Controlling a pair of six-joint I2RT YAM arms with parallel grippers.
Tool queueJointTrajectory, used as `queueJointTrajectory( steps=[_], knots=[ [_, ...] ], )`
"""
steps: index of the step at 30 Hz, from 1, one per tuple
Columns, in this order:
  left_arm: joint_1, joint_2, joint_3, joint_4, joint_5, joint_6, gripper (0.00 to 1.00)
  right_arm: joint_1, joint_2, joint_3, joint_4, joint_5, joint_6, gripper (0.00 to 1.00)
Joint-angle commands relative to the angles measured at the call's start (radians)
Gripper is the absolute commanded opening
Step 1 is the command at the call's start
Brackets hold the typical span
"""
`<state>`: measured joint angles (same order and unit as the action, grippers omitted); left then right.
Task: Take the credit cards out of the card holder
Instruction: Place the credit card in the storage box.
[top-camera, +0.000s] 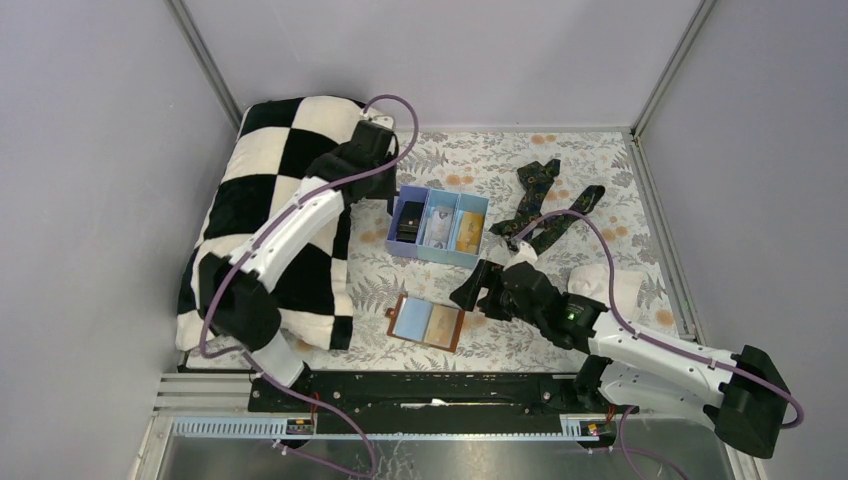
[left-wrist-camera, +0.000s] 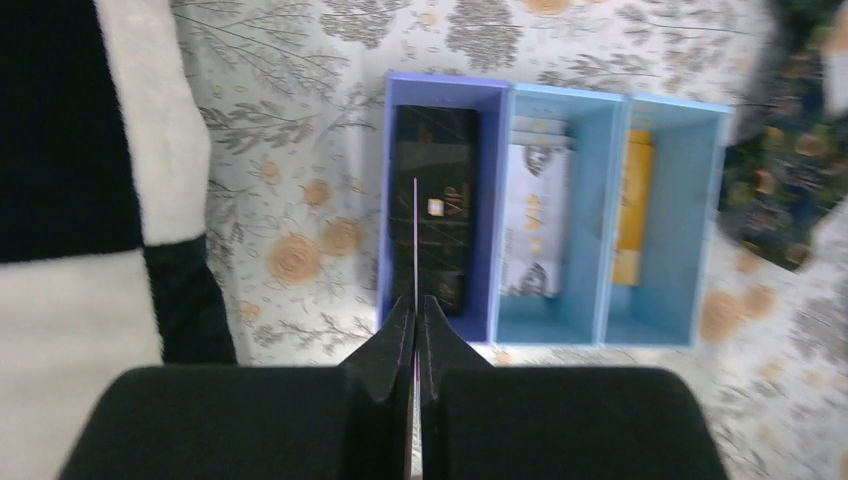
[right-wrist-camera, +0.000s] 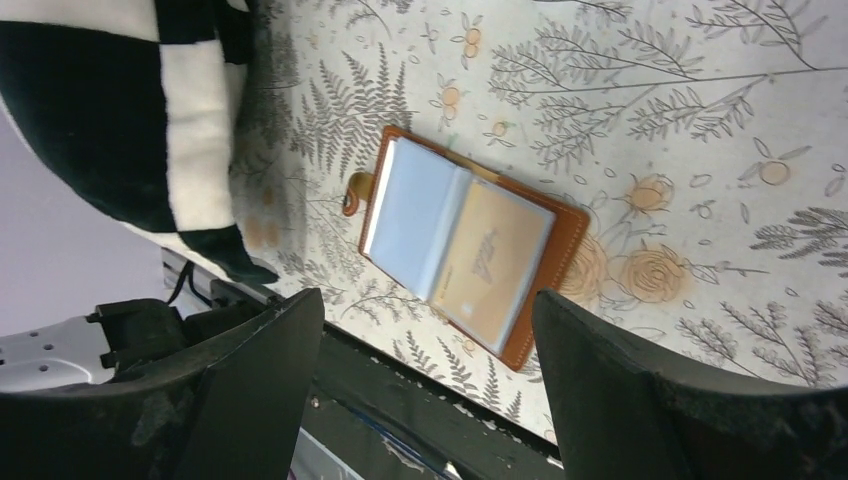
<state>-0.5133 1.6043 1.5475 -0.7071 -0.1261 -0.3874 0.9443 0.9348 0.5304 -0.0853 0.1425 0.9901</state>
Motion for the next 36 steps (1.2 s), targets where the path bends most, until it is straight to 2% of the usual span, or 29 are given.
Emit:
queueJointTrajectory(
  steps=[1, 8, 17, 36],
  knots=[
    [0.001, 0.118, 0.106, -0.040, -0.165, 0.082, 0.00, 0.005, -0.028, 0.025, -0.063, 0.057, 0.002, 0.83],
    [-0.015, 0.265, 0.160, -0.007, -0.200, 0.096, 0.00, 0.005, -0.060, -0.006, -0.083, 0.066, 0.029, 0.84],
    [-0.061, 0.296, 0.121, 0.023, -0.200, 0.066, 0.00, 0.005, -0.064, -0.033, -0.067, 0.056, 0.047, 0.84],
    [-0.093, 0.472, 0.230, 0.002, -0.289, 0.077, 0.00, 0.005, -0.136, -0.073, -0.103, 0.079, 0.075, 0.84]
  ],
)
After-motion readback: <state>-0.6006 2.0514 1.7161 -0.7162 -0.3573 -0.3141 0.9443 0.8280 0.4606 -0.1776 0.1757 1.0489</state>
